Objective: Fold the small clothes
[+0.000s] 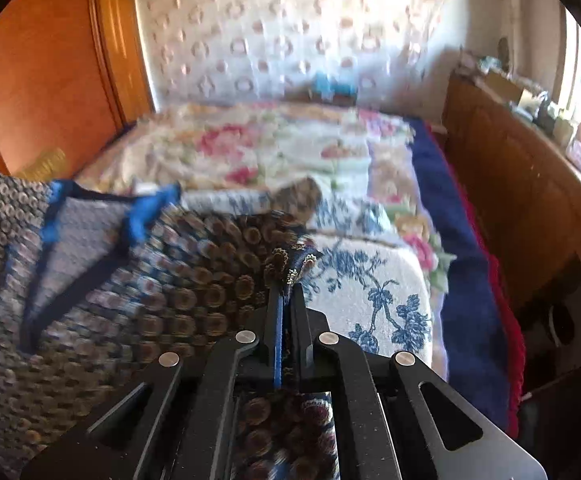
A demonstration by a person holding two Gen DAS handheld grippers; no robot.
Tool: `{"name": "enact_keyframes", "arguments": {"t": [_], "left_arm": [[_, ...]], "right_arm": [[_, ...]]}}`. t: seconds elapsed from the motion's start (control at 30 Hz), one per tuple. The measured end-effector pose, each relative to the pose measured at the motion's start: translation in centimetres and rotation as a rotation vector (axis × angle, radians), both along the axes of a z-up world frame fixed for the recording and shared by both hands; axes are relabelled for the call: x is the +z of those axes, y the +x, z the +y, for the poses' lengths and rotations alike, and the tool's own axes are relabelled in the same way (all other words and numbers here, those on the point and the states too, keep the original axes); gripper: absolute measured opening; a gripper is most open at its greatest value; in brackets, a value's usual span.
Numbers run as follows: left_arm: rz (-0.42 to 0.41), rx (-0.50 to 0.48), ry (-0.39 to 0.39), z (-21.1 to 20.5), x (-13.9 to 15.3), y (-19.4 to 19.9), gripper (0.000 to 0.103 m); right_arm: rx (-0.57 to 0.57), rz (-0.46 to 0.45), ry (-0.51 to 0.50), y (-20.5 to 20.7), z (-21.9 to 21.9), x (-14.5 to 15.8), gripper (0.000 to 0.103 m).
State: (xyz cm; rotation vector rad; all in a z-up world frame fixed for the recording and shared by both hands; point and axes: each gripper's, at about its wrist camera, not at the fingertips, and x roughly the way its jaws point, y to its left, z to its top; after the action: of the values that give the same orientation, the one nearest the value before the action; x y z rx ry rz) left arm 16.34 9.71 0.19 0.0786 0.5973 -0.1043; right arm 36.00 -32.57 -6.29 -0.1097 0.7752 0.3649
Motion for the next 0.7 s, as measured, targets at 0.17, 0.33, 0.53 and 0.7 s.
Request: {"name": "enact_keyframes", "arguments": {"t": [0.17,0.33,0.53,0.7], "left_arm": [[-0.033,-0.004,-0.033,0.0,0.3,-3.8,0.0],[-0.057,0.01,-0.057,0.7,-0.1,-7.9,0.0],[-0.076,0.039,-0.09,1.8,-1.0,-13.5,0.0],[-0.066,0.061,-0.124,2.9,-1.5,-18.3,0.0]], "right_arm": [[-0.013,-0.079,0.044,-4.6,-1.0,2.2,0.0],[-0.026,-0.122,0.096,-10.1,-2.8,3.6,0.0],[-0.034,-0.15,0.113,-16.7,-4.0,3.8,0.0],[-0.041,-0.129,0.137,-22.5,-5.5,3.2,0.0]]}}
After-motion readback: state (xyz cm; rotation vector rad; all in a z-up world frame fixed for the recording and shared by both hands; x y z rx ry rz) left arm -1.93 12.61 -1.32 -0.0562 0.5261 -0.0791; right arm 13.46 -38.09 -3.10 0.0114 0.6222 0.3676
